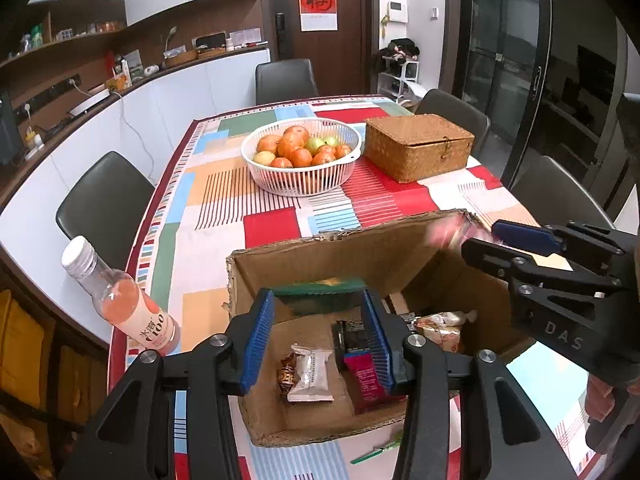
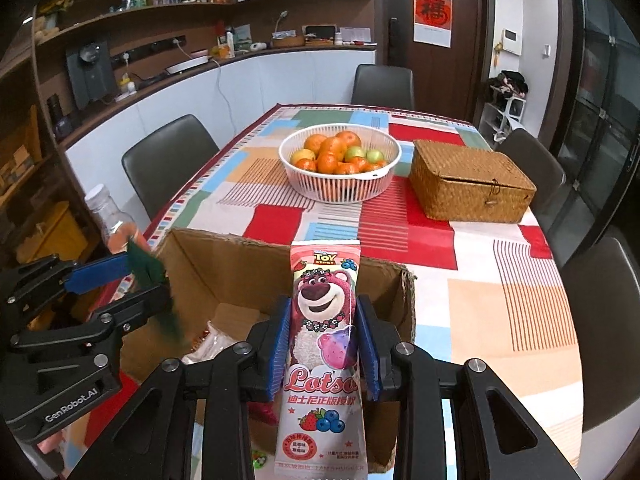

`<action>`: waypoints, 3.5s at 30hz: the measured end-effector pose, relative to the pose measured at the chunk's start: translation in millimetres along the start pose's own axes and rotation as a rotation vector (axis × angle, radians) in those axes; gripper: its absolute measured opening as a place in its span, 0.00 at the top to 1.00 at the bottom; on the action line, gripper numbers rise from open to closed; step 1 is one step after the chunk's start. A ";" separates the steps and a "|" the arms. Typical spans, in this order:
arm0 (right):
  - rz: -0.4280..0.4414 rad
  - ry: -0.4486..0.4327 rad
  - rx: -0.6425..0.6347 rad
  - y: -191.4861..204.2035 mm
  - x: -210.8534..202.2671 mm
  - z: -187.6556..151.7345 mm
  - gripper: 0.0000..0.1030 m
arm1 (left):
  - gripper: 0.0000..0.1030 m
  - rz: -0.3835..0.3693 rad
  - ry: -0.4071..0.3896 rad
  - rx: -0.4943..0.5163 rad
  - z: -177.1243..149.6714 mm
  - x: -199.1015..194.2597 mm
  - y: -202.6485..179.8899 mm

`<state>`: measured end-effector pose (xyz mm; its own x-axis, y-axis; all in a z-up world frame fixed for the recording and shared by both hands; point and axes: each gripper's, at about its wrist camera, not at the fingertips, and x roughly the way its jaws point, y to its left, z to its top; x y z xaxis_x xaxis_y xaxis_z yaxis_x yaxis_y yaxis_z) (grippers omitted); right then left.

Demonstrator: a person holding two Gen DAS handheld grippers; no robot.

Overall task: Organize snacks
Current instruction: 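Carry both snacks over the box and open both tools to drop them, then move both tools back toward the green lollipops on the table, then grasp a green lollipop with the left tool while the right tool grasps another green lollipop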

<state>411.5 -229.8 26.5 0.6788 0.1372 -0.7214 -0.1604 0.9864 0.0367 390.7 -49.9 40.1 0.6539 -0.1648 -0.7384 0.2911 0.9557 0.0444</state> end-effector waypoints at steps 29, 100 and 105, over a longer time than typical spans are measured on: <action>0.016 -0.069 -0.003 9.7 -84.5 -115.9 0.57 | 0.37 -0.077 -0.103 0.143 -101.5 -87.1 -55.8; 0.048 0.292 0.212 -6.2 2.6 -228.4 0.73 | 0.75 -0.208 0.231 0.265 -167.4 74.6 -98.7; 0.056 0.278 0.214 -5.3 -5.1 -225.4 0.73 | 0.75 -0.215 0.218 0.221 -169.7 63.4 -96.3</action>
<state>247.3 -256.2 -125.8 0.4478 0.1905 -0.8736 -0.0183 0.9788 0.2040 285.6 -111.0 -125.2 0.4044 -0.2775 -0.8715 0.5645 0.8255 -0.0009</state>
